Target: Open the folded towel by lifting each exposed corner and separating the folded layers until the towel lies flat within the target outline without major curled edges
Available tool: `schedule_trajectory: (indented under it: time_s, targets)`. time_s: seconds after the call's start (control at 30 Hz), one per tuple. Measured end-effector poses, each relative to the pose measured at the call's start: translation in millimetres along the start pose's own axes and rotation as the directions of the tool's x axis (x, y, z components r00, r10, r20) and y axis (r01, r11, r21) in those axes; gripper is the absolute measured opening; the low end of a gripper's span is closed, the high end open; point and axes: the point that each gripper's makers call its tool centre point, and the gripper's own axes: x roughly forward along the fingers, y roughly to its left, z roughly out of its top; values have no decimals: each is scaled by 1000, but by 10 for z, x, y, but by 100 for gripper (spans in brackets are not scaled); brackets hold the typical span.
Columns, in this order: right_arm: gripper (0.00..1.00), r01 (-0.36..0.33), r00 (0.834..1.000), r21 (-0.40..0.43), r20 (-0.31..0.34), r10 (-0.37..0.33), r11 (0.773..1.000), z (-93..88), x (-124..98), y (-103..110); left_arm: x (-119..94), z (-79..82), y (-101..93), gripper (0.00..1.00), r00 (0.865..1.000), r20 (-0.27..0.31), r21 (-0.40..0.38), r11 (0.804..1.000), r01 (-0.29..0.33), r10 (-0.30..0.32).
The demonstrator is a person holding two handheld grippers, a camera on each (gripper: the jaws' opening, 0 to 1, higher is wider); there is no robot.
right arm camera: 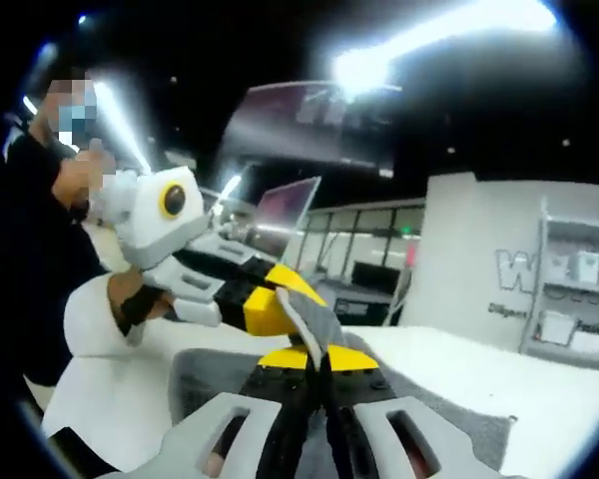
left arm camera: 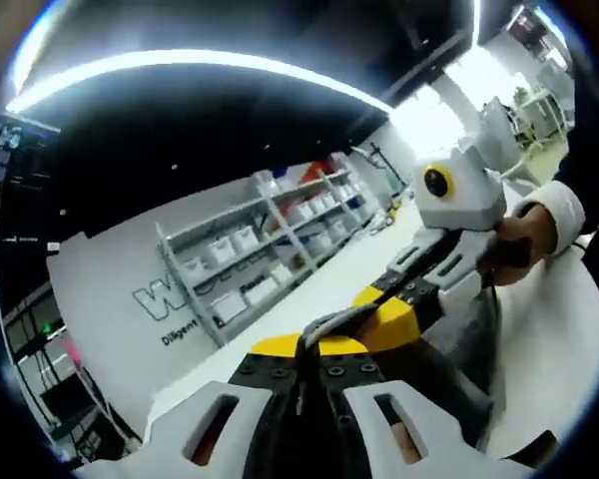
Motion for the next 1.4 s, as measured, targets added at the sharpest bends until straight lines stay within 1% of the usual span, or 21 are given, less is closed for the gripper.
schedule_trajectory:
  time_s: [0.03, 0.07, 0.1, 0.17, 0.27, 0.33, 0.4, 0.5, 0.57, 0.6, 0.67, 0.73, 0.77, 0.87, 0.97, 1.03, 1.1, 1.2, 1.3, 1.37, 1.4]
  targets:
    - [0, 5, 1000, 4, -1, -5, 1000, 6, -7, -14, 0, -9, 10, 5, 1000, -5, 5, 1000, -5, 5]
    - [0, 10, 1000, 10, 3, -10, 1000, 18, -21, -28, -1, -28, 42, 6, 1000, -14, 22, 999, -24, 24]
    - [0, 6, 1000, 21, 20, -6, 1000, 52, -35, -30, -4, -52, 72, 8, 999, -26, 41, 998, -38, 39]
    - [0, -2, 999, 55, 43, 0, 998, 115, -70, -36, -9, -103, 88, 12, 998, -44, 47, 998, -39, 41]
    - [0, -3, 997, 75, 76, -3, 997, 199, -117, -52, -23, -186, 89, 12, 996, -81, 43, 999, -30, 34]
    - [0, 0, 996, 87, 90, -8, 996, 230, -142, -67, -25, -219, 101, 14, 995, -95, 47, 998, -35, 39]
    - [0, -12, 994, 134, 106, -2, 991, 263, -166, -70, -32, -268, 115, 15, 990, -128, 57, 997, -55, 62]
    - [0, -17, 993, 157, 115, -1, 987, 286, -193, -89, -29, -353, 117, 15, 984, -165, 64, 997, -50, 60]
    - [0, -27, 992, 180, 128, 3, 983, 308, -214, -92, -39, -439, 135, 15, 975, -210, 83, 995, -58, 74]
    - [0, -33, 991, 207, 131, 6, 978, 313, -228, -93, -41, -468, 135, 15, 971, -225, 92, 994, -57, 77]
    - [0, -36, 990, 221, 138, 6, 975, 321, -232, -144, -33, -481, 126, 16, 971, -228, 92, 994, -56, 76]
    - [0, -35, 990, 232, 138, 3, 972, 315, -235, -151, -22, -530, 85, 16, 963, -259, 93, 994, -51, 73]
    - [0, -37, 990, 243, 140, 3, 969, 313, -238, -155, -15, -551, 76, 16, 958, -276, 115, 992, -54, 84]
    - [0, -44, 990, 266, 143, 6, 963, 309, -250, -154, 6, -578, 109, 16, 955, -287, 106, 993, -53, 81]
    - [0, -33, 990, 270, 141, -6, 962, 289, -283, -200, 22, -543, 100, 15, 958, -272, 111, 992, -59, 88]
    - [0, -40, 989, 300, 145, -4, 953, 264, -311, -232, 34, -516, 99, 14, 961, -262, 96, 993, -62, 86]
    - [0, -44, 989, 330, 146, -4, 943, 230, -349, -269, 29, -518, 127, 12, 961, -258, 86, 993, -78, 98]
    - [0, -49, 988, 356, 153, -6, 933, 221, -434, -325, 66, -603, 147, 10, 959, -270, 92, 994, -62, 85]
    - [0, -68, 984, 375, 177, 1, 925, 259, -516, -348, 145, -725, 152, 11, 952, -300, 82, 996, -39, 61]
    - [0, -85, 981, 382, 196, 9, 920, 293, -579, -359, 195, -795, 129, 11, 948, -315, 94, 995, -12, 41]
    - [0, -92, 979, 383, 201, 14, 919, 294, -602, -358, 235, -869, 122, 12, 942, -335, 115, 993, 8, 32]
